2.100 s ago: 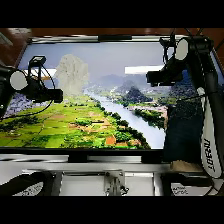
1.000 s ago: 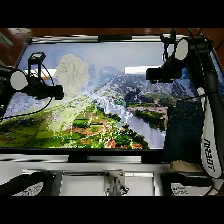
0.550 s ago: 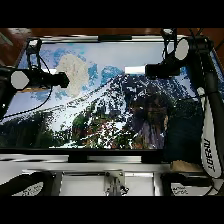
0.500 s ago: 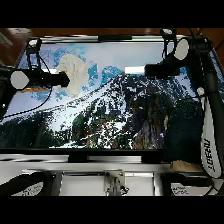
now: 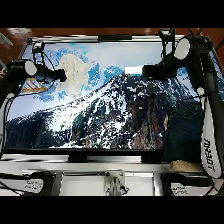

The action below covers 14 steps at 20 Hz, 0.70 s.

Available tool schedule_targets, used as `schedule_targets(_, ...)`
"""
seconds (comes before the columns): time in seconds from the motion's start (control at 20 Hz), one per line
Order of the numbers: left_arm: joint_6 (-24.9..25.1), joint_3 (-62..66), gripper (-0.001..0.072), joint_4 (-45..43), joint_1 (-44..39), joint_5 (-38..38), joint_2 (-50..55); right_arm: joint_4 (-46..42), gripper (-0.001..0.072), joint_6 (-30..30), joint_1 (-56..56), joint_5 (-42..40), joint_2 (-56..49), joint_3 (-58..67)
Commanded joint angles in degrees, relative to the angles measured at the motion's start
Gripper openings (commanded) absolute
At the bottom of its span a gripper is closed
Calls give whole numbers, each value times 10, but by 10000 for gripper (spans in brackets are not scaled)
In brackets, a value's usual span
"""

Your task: Fold the shirts.

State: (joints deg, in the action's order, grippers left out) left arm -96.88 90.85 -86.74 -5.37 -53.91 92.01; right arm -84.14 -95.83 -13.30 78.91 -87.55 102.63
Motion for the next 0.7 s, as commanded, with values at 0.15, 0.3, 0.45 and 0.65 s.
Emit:
schedule_targets(0.15, 78, 134, 718, 2, 26, 29, 172, 48, 455, 4, 0, 7, 0, 0)
schedule_targets(0.3, 81, 144, 718, -26, 26, 45, 209, 49, 456, 6, 0, 11, 0, 0)
schedule_targets(0.45, 139, 144, 717, -40, 26, 55, 226, 75, 455, 22, 0, 29, 0, 0)
schedule_targets(0.65, 142, 144, 638, -49, 26, 62, 248, 77, 456, 25, 0, 30, 0, 0)
